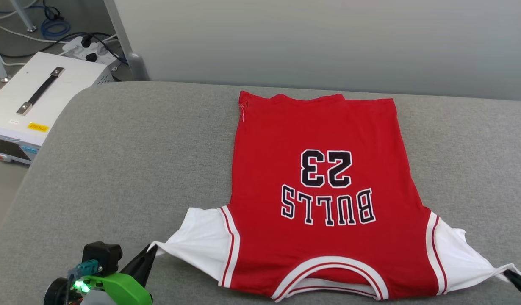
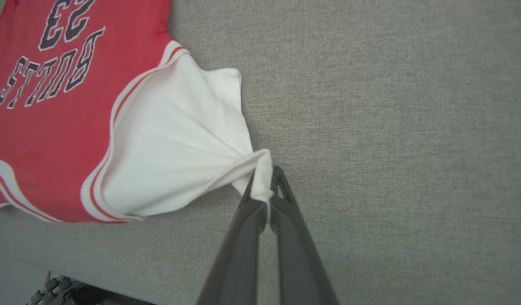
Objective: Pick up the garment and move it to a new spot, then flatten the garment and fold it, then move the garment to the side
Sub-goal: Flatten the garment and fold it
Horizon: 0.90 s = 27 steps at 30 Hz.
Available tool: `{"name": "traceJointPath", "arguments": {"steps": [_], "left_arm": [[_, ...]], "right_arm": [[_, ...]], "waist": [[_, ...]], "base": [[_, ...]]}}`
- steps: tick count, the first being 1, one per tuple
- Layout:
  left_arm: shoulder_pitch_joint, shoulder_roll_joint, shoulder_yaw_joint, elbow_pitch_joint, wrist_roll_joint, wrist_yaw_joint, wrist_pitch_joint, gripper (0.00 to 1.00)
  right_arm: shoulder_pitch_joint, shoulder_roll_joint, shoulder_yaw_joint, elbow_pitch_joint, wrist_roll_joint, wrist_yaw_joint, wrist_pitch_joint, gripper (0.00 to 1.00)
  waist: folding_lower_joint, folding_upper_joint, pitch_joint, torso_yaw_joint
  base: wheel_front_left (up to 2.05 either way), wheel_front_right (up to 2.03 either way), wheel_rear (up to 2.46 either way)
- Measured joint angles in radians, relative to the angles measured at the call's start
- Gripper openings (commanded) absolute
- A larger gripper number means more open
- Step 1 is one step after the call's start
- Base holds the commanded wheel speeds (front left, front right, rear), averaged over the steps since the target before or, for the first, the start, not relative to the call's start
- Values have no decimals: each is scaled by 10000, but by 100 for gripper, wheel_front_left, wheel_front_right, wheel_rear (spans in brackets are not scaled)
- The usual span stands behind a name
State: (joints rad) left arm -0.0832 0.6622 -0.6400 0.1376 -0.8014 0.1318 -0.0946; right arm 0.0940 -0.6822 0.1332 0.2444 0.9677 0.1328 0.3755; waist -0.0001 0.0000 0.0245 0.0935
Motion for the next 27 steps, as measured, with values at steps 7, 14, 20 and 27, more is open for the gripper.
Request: {"name": "traceJointPath", "arguments": {"steps": [7,14,20,27], "left_arm": [[-360,-322,-21,-679,-113,2,382,0],[-667,-119,-322,-1847,-280,48,1601,0],[-1084,242,-307,-3545,-242,424,2226,0],[-1332,401,-357,-5172,90,750,2792,0]], "right_arm": [[12,522,-1429,-922,-393,-13,1129,100],[-965,980,-2911,-2767,-782,-13,3028,100],[-2907,1279,-3689,-3720,-1716,-13,5488,100],[-6426,1762,-3921,-3388,-3344,-13,8222,100]], "waist": [[0,0,452,130],[0,0,1201,326],[1,0,2082,630],[1,0,3343,1114]], "base": [[0,0,0],[0,0,0],[0,0,0],[0,0,0]]}}
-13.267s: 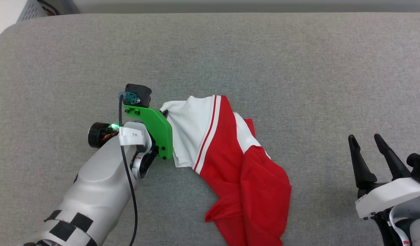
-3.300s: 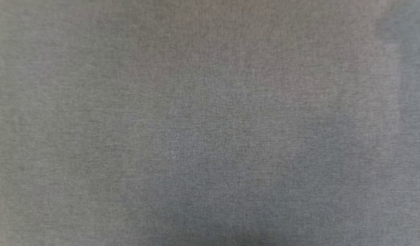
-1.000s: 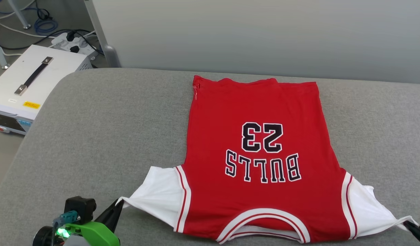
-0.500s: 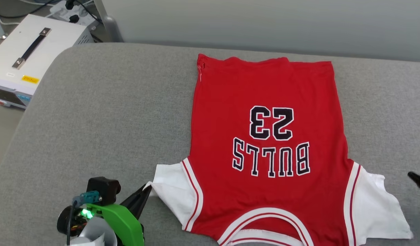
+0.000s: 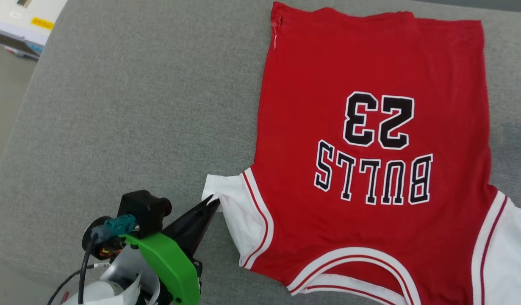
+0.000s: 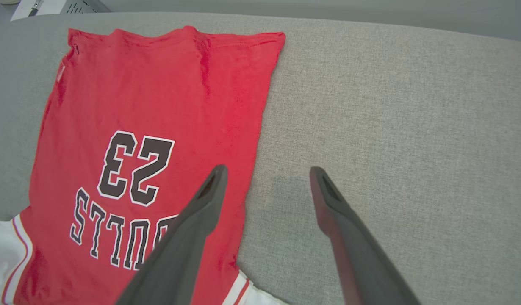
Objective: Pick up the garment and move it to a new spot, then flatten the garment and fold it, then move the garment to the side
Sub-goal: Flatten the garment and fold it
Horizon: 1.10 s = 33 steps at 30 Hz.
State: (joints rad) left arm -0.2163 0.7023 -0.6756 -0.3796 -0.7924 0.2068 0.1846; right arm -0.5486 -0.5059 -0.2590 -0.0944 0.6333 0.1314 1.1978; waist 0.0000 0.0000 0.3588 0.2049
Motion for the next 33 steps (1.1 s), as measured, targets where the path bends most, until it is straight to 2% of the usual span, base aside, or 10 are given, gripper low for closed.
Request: {"name": "traceJointPath", "arguments": {"steps": [8,12,18,22,28,29,30,31,33], "left_arm": [[-607,-144,-257,-832,481,-6,71,0],[-791,-397,-382,-861,543,-111,63,0],[-932,-556,-510,-650,564,-276,-19,0],[-978,-769,-533,-520,562,-326,-213,0],[-1085,-932,-637,-54,660,-445,-360,0],[-1104,-993,-646,-12,658,-454,-395,0],[-1119,-1028,-652,27,652,-470,-414,0],[-1129,-1049,-654,82,650,-518,-430,0],[-1131,-1053,-650,157,640,-531,-431,0]], "right_arm": [[-3152,-130,104,1626,-1641,0,1444,100],[-3775,-635,303,2330,-2067,0,1898,100],[-4726,-792,433,2999,-2533,0,1971,100],[-4893,-1058,842,3419,-2989,0,1954,100],[-5032,-1538,1120,3731,-3035,0,1791,100],[-5023,-1597,1150,3739,-3026,0,1791,87],[-4997,-1643,1172,3741,-3022,0,1791,34],[-4986,-1695,1233,3733,-3007,0,1791,0],[-4974,-1795,1308,3728,-2951,0,1791,0]], "waist": [[2,0,1491,740],[2,0,2007,1272],[2,0,2604,2025],[2,0,2921,2413],[1,0,3241,2799],[0,0,3270,2843],[1,0,3286,2874],[0,-1,3296,2911],[0,0,3284,2951]], "base": [[0,0,0],[0,0,0],[0,0,0],[0,0,0],[0,0,0],[0,0,0],[0,0,0],[0,0,0],[0,0,0]]}}
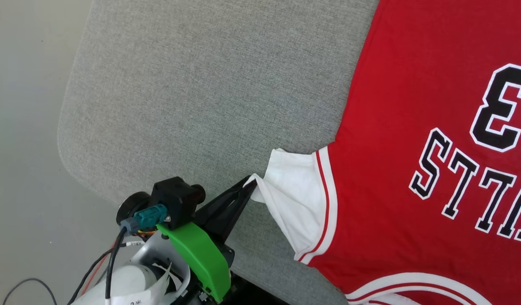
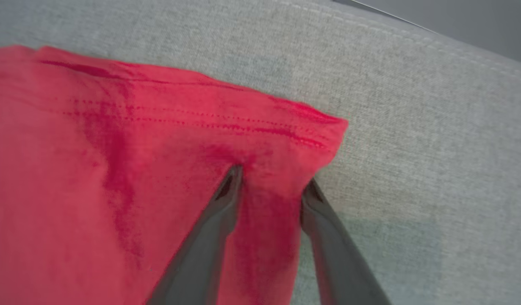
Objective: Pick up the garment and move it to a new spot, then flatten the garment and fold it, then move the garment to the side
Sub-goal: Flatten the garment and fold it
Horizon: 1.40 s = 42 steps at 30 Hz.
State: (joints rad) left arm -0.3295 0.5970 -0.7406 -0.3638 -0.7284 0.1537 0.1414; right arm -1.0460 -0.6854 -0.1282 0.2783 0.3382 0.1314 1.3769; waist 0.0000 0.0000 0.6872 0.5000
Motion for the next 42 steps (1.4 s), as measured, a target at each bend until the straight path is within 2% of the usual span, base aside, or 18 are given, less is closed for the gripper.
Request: {"name": "traceJointPath", "arguments": {"steps": [10,16,23,32,42], "left_arm": [[-45,-10,12,286,-6,6,-84,0],[-45,42,67,508,-75,69,-81,0],[97,267,109,989,-198,215,-23,0],[863,639,332,1271,-568,558,12,0],[1209,646,359,1323,-744,811,4,0]], "right_arm": [[638,-107,307,207,268,0,-495,0],[1616,-19,303,441,387,0,-986,0],[3258,483,-19,370,550,0,-1218,0],[5470,1072,69,-157,1254,0,-1676,0],[8596,1848,-965,-1386,1469,0,-2451,0]], "waist": [[1,0,-417,-118],[0,0,-992,-363],[-1,0,-1939,-809],[-1,0,-3285,-1653],[-1,0,-4750,-2572]], "base": [[0,0,0],[0,0,0],[0,0,0],[0,0,0],[0,0,0]]}}
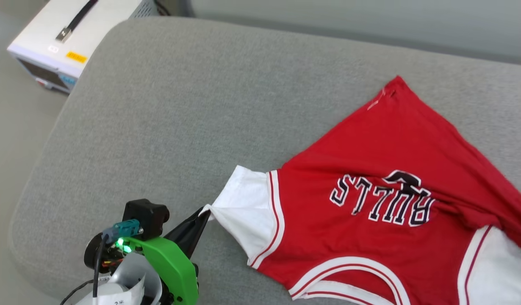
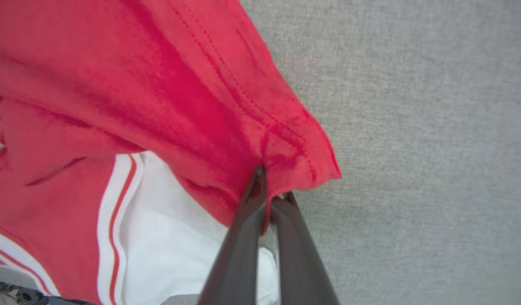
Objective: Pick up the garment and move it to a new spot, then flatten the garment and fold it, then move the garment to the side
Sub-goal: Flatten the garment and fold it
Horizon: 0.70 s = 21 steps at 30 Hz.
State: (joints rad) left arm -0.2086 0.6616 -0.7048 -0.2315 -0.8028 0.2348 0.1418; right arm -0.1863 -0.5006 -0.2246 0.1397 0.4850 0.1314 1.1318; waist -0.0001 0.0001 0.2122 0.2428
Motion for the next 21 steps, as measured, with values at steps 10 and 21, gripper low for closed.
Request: {"name": "traceJointPath", "arguments": {"steps": [10,21], "left_arm": [[234,-111,-38,23,-127,171,-61,0],[228,-261,-148,77,-157,63,-90,0]], "right_arm": [[2294,1319,-1331,-1503,-458,0,-238,0],[3340,2230,-1338,-1950,-738,0,-575,0]], "waist": [[0,0,-1024,-654],[0,0,-1301,-885]], "base": [[0,0,0],[0,0,0]]}}
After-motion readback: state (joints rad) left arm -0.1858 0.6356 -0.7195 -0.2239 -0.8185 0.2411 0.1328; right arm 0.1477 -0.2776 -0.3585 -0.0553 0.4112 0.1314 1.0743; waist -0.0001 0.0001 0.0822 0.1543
